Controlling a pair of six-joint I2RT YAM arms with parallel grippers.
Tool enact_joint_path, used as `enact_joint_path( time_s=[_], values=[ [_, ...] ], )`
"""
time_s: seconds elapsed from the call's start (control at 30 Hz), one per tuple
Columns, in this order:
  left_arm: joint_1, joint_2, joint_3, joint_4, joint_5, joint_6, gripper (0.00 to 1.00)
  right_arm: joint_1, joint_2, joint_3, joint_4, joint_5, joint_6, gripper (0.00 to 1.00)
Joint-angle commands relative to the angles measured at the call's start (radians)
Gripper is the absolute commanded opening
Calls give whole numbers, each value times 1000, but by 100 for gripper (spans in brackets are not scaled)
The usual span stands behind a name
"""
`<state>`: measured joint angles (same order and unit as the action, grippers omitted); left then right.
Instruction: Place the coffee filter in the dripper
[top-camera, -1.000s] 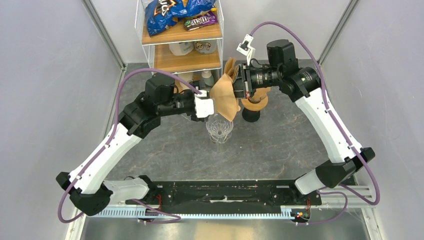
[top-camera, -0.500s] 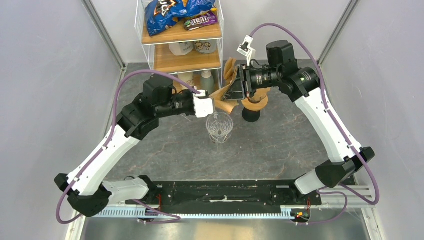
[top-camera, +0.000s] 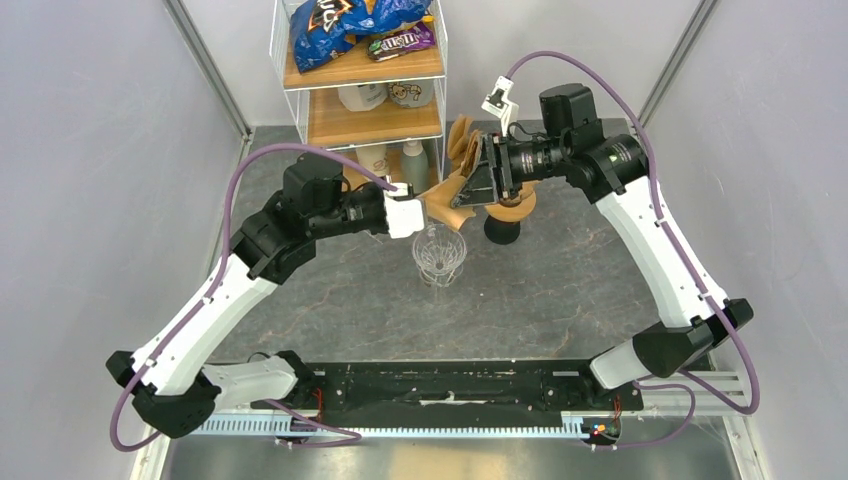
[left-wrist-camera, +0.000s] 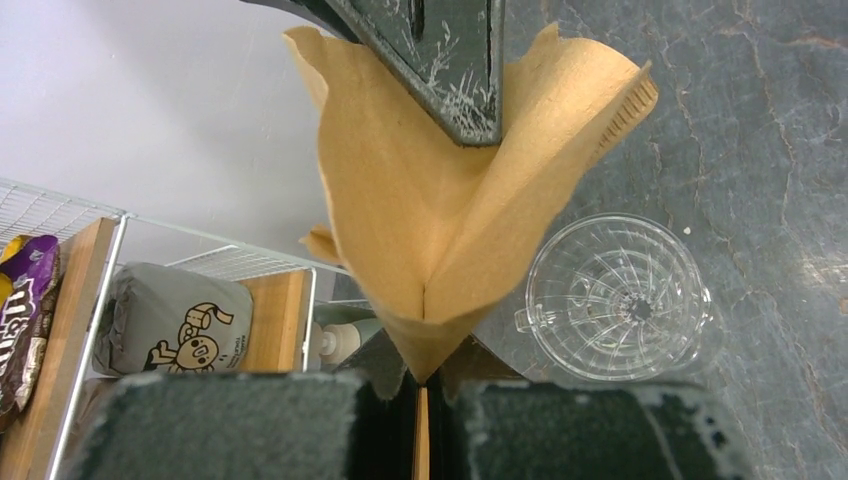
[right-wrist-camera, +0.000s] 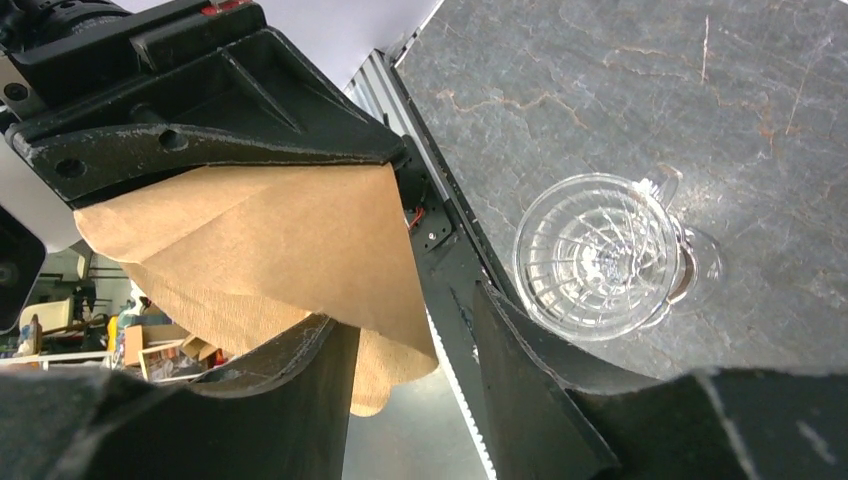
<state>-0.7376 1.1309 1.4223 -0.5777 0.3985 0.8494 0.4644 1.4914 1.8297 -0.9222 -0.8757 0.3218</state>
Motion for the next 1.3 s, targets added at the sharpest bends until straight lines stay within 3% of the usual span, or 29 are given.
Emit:
enact_joint_path(
  time_s=[0.0,0.4,0.6,0.87,1.27],
  values=[
    [-5,-40,-20,63,49,-39,2,-17,-40,35,-52,-31,-41,53],
    [-5,-57,-23,42,155,-77,2,-26,-43,39,4,-34,-24,48],
    [-5,-51,-23,44,175,-148,2,-26,-85,15,34,-40,-65,59],
    [-5,-58,-26,82,176,-213,2,-26,-97,-22,-5,-42,-116,45],
    [-5,-63,-21,55,213,-222,2,-28,-117,-19,-3,-57,-167,46]
  ],
)
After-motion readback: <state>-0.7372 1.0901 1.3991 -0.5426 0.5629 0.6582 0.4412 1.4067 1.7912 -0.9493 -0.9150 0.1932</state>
